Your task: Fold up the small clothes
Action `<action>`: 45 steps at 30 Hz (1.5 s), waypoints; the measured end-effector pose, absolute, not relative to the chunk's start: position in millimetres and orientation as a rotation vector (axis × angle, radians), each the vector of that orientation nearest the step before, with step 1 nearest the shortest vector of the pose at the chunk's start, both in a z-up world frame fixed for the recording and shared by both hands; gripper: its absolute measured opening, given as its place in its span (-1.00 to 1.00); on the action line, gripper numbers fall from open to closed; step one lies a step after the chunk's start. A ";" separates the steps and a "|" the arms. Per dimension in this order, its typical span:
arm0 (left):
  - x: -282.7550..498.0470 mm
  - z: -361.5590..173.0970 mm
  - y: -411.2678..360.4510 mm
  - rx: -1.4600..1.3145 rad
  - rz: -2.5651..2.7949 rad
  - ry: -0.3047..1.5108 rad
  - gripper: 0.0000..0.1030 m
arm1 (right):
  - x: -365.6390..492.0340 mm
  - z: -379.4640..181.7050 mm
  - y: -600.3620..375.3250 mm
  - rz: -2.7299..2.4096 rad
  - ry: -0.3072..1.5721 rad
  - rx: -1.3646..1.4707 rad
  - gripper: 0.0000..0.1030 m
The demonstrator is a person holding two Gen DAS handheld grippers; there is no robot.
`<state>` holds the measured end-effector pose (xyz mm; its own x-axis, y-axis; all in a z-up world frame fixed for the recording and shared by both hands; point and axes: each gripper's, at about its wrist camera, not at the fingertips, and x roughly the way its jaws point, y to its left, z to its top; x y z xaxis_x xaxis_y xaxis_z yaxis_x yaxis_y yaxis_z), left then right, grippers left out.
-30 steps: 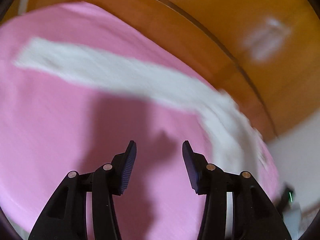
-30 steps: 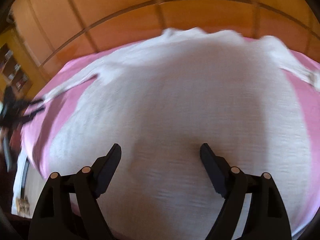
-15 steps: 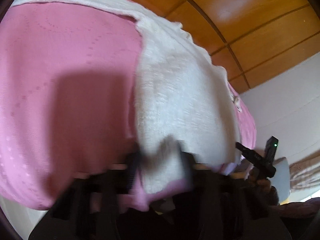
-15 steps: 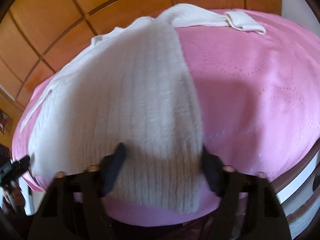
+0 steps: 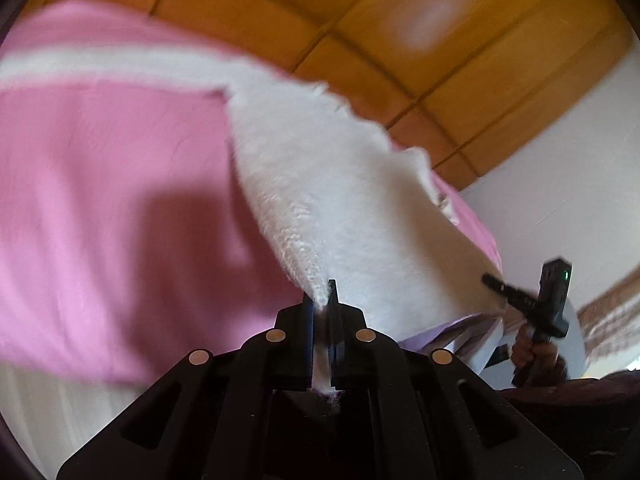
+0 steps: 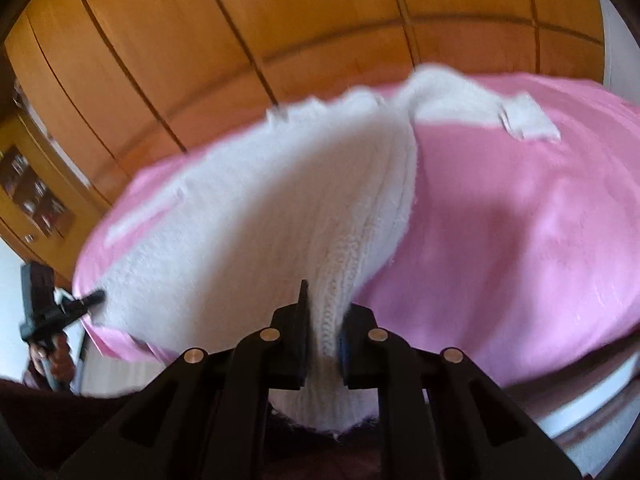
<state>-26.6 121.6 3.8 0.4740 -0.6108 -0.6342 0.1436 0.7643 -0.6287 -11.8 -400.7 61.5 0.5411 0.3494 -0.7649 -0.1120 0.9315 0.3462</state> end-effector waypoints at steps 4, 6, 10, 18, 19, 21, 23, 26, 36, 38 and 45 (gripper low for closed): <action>-26.4 -42.3 123.3 -0.530 -0.374 1.109 -0.93 | -14.4 3.5 -401.3 0.215 1.119 0.278 -0.81; -23.3 -47.3 119.8 -0.510 -0.369 1.139 -0.90 | -10.1 -13.4 -405.8 0.178 1.155 0.295 -0.81; -10.3 -18.3 122.3 -0.446 -0.320 1.067 -0.23 | -4.8 -3.7 -413.6 0.160 1.121 0.321 -0.52; 54.2 9.6 72.6 -0.339 -0.274 0.900 0.09 | 40.2 24.3 -464.9 -0.118 0.905 0.276 0.22; 65.9 8.1 58.8 -0.316 -0.273 0.898 0.17 | 51.5 25.0 -473.8 -0.166 0.877 0.262 0.22; 88.4 3.9 27.0 -0.261 -0.278 0.901 0.20 | 79.1 24.6 -487.7 -0.226 0.837 0.234 0.22; 99.6 2.6 4.8 -0.215 -0.297 0.901 0.20 | 95.9 24.0 -498.3 -0.255 0.815 0.207 0.23; 115.3 -3.7 -21.0 -0.169 -0.312 0.909 0.20 | 132.3 17.2 -507.0 -0.299 0.801 0.126 0.29; 161.8 -29.7 -40.6 -0.099 -0.233 0.928 0.21 | 217.2 8.4 -567.4 -0.432 0.852 0.041 -0.93; 165.9 -33.0 -41.3 -0.095 -0.225 0.919 0.31 | 207.1 34.1 -581.4 -0.442 0.794 0.071 -0.94; 170.6 -39.9 -53.7 -0.046 -0.221 0.908 0.56 | 171.6 106.3 -668.0 -0.643 0.647 0.088 -0.96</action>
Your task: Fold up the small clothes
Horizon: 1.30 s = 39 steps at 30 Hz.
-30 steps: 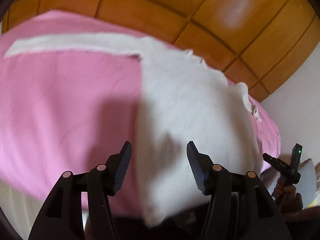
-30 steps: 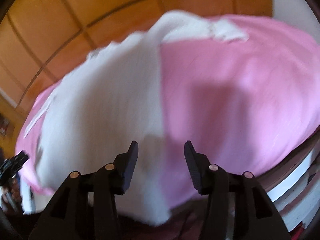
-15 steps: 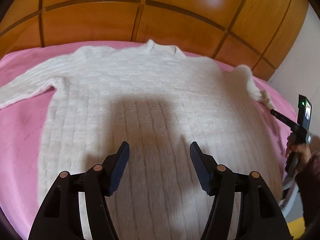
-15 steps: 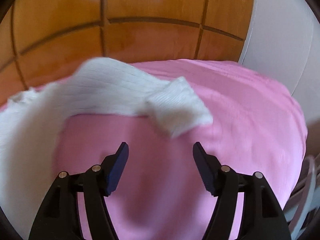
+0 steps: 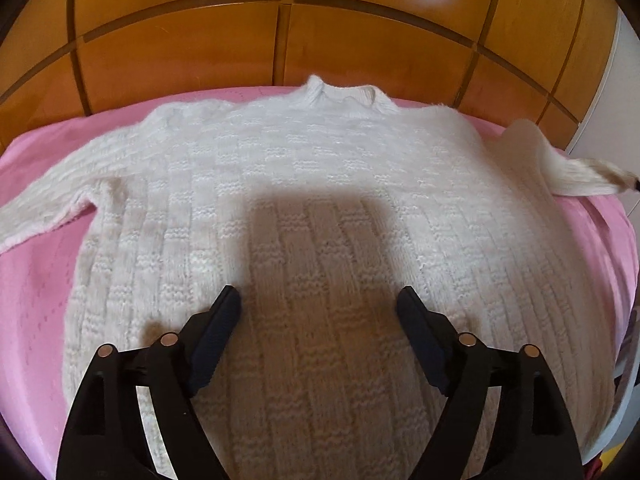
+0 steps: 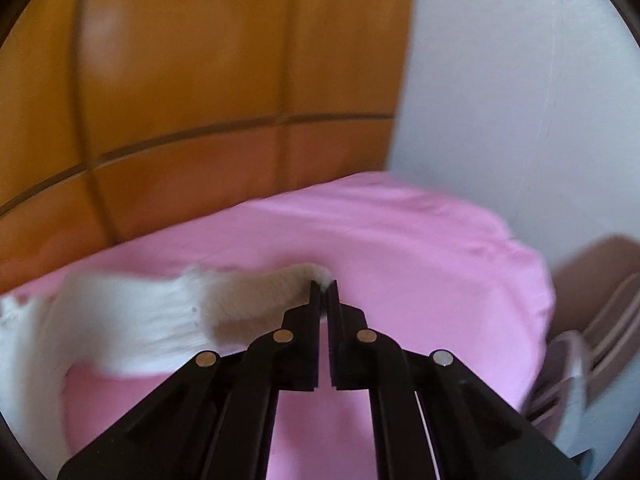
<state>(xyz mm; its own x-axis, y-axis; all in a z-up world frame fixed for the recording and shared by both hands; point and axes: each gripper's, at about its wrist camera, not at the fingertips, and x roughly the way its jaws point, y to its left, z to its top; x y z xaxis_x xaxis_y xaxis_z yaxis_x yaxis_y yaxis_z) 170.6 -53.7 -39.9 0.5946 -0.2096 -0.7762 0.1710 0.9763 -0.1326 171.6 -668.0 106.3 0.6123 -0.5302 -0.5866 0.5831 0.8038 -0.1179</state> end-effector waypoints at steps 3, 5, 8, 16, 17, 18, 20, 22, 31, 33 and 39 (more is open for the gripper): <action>173.5 -40.2 -52.0 -0.062 -0.227 0.915 0.57 | 175.3 106.2 -712.7 -0.754 0.665 0.122 -0.96; 174.1 -40.8 -53.1 -0.058 -0.224 0.915 0.57 | 178.9 90.8 -733.8 -0.825 0.716 0.106 -0.97; 174.8 -41.4 -52.3 -0.056 -0.224 0.918 0.58 | 177.5 45.2 -747.8 -0.888 0.850 0.093 -0.97; 177.3 -33.9 -42.5 -0.091 -0.247 0.933 0.58 | 149.9 19.7 -721.3 -0.892 0.857 0.127 0.31; 177.8 -31.8 -39.0 -0.105 -0.248 0.932 0.58 | 148.7 26.8 -712.8 -0.885 0.823 0.113 0.31; 177.9 -30.3 -36.9 -0.112 -0.241 0.928 0.58 | 151.7 31.2 -704.2 -0.862 0.805 0.101 0.32; 181.4 -26.8 -27.9 -0.138 -0.224 0.917 0.58 | 156.9 45.8 -672.5 -0.740 0.785 0.112 0.37; 189.1 -21.9 -17.1 -0.149 -0.188 0.910 0.58 | 165.7 52.1 -636.5 -0.608 0.780 0.118 0.41; 236.1 -7.1 9.6 -0.080 -0.126 0.848 0.48 | 213.8 46.1 -416.7 0.071 0.846 0.142 0.42; 255.4 -9.8 16.9 -0.078 -0.109 0.842 0.47 | 220.8 36.9 -374.1 0.178 0.872 0.134 0.42; 328.7 -27.4 40.7 -0.070 -0.017 0.894 0.47 | 239.7 -2.6 -327.3 0.219 0.952 0.084 0.42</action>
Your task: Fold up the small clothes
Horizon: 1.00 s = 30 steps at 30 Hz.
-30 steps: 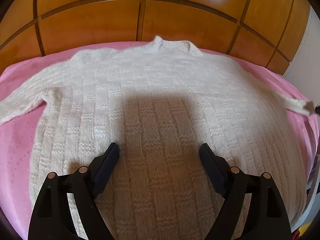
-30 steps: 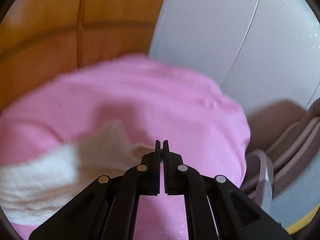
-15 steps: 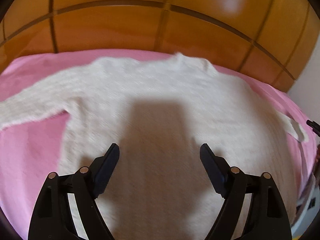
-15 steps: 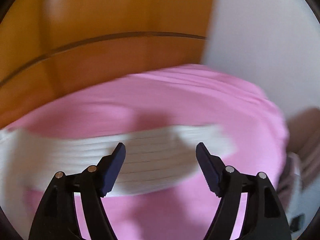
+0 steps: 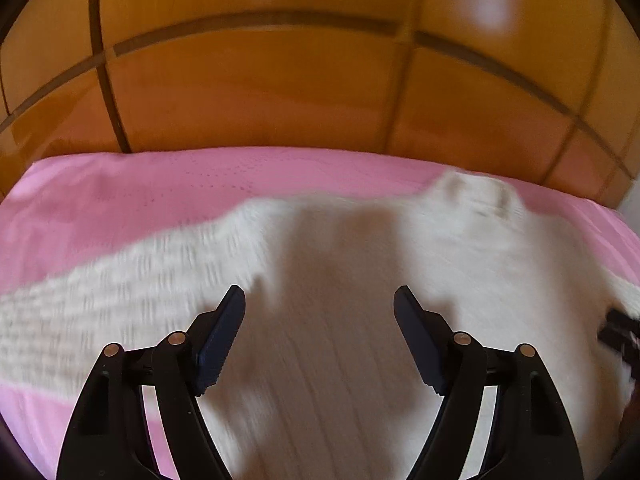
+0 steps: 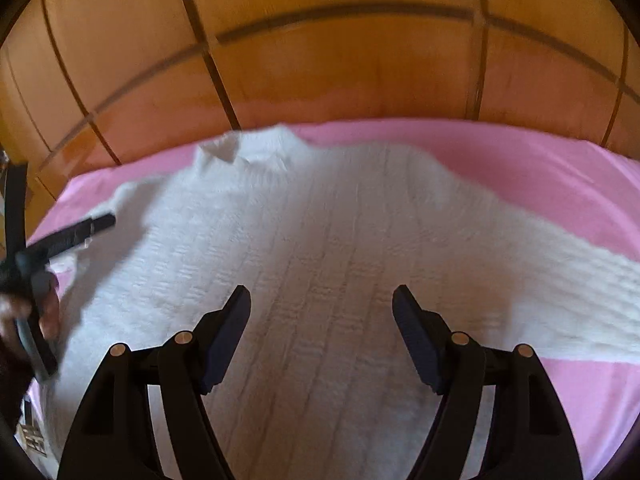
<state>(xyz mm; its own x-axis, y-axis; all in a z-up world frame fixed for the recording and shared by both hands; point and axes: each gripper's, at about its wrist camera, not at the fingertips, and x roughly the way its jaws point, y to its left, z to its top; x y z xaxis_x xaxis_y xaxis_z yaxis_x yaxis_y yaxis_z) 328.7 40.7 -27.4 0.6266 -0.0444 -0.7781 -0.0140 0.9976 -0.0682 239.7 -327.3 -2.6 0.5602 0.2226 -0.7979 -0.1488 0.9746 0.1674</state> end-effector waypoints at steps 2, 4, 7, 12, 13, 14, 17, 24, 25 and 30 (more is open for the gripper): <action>349.9 -42.9 49.8 -0.028 0.071 0.928 0.47 | 247.7 -18.1 -336.5 0.154 0.984 0.054 0.42; 364.8 -51.9 66.1 -0.069 0.104 0.937 0.53 | 248.2 -15.2 -353.4 0.157 0.979 0.112 0.42; 375.9 -50.3 80.2 -0.097 0.160 0.934 0.53 | 240.7 -1.8 -390.6 0.106 0.945 0.186 0.42; 355.0 -35.2 81.1 -0.131 0.154 0.911 0.53 | 202.0 3.8 -498.8 -0.087 0.873 0.524 0.37; 349.1 -31.4 82.7 -0.157 0.139 0.901 0.53 | 186.7 0.2 -528.8 -0.140 0.850 0.622 0.37; 337.3 -24.6 84.3 -0.200 0.108 0.881 0.53 | 173.1 -4.6 -553.7 -0.194 0.837 0.698 0.36; 307.6 -13.2 78.7 -0.247 0.042 0.858 0.53 | 136.7 -19.4 -618.6 -0.382 0.793 0.836 0.24; 234.9 -14.9 41.4 -0.178 -0.069 0.873 0.53 | 137.8 -23.8 -704.6 -0.619 0.772 0.873 -0.73; 224.4 -16.6 37.0 -0.168 -0.073 0.877 0.53 | 145.6 -20.1 -709.8 -0.641 0.785 0.848 -0.86; 204.7 -27.3 33.4 -0.179 -0.097 0.913 0.53 | 180.9 25.3 -677.6 -0.550 0.752 0.669 -0.88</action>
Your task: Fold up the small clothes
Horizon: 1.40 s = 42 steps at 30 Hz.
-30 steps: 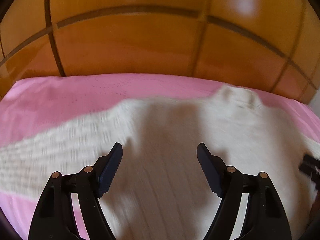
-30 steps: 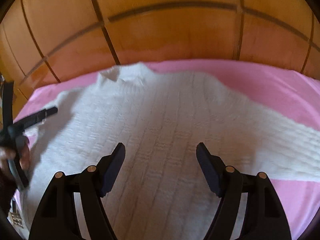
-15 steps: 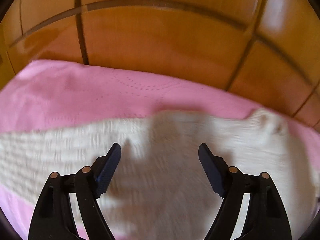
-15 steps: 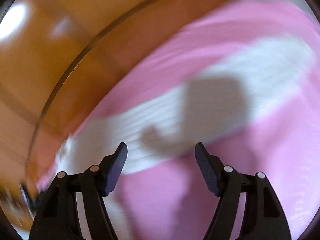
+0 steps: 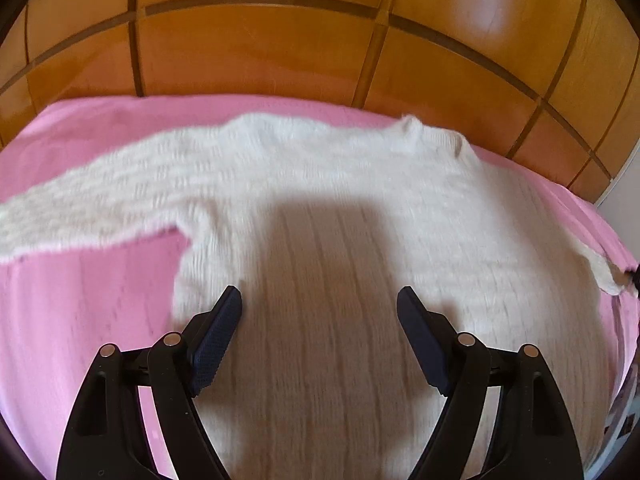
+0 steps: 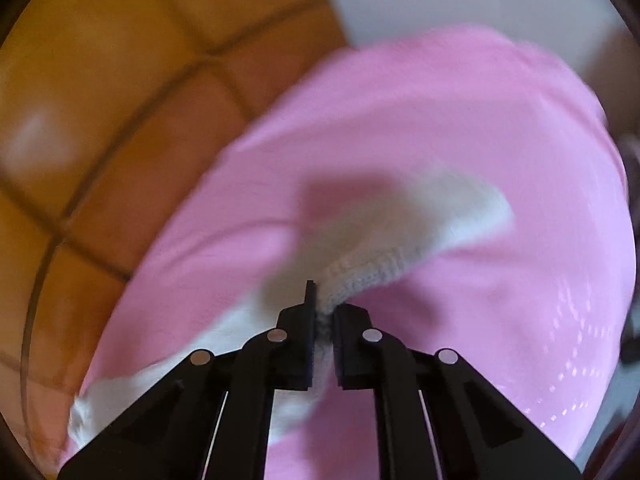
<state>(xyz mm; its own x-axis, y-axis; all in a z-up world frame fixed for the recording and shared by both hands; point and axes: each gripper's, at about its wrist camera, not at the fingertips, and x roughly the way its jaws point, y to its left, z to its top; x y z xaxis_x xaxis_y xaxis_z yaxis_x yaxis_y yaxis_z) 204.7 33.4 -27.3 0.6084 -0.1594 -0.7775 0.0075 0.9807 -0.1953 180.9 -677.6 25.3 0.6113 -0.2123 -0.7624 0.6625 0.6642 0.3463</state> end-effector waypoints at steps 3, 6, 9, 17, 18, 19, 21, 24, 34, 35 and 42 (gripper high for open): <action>201.3 -27.3 34.3 -0.205 -0.108 0.917 0.53 | 207.9 57.3 -611.8 -0.361 0.730 0.492 -0.88; 199.6 -23.2 31.8 -0.240 -0.142 0.918 0.53 | 227.5 77.5 -515.3 -0.140 0.728 0.305 -0.88; 196.1 -19.6 32.1 -0.273 -0.165 0.918 0.53 | 238.7 78.7 -424.6 0.055 0.750 0.177 -0.88; 181.9 -8.3 36.1 -0.304 -0.205 0.897 0.53 | 233.7 35.6 -259.9 0.350 0.835 0.010 0.14; 182.4 -6.8 36.8 -0.307 -0.213 0.891 0.53 | 227.2 30.8 -261.2 0.350 0.848 0.027 0.23; 182.9 -5.2 37.3 -0.311 -0.220 0.886 0.53 | 219.0 27.7 -266.7 0.341 0.854 0.039 0.27; 186.4 -4.0 36.6 -0.319 -0.229 0.886 0.53 | 203.0 23.9 -279.2 0.320 0.870 0.076 0.37; 199.3 -7.9 30.1 -0.386 -0.285 0.931 0.53 | 173.3 18.0 -304.2 0.271 0.903 0.124 0.46; 284.1 -38.4 -22.4 -0.505 -0.316 1.062 -0.23 | 126.9 15.8 -390.0 0.115 0.929 0.302 0.58; 293.6 -38.4 -28.3 -0.473 -0.307 1.080 -0.51 | 126.2 16.4 -396.0 0.105 0.924 0.318 0.59; 293.4 34.2 13.6 -0.480 -0.267 0.824 -0.88 | 123.6 27.7 -430.7 0.052 0.850 0.407 0.60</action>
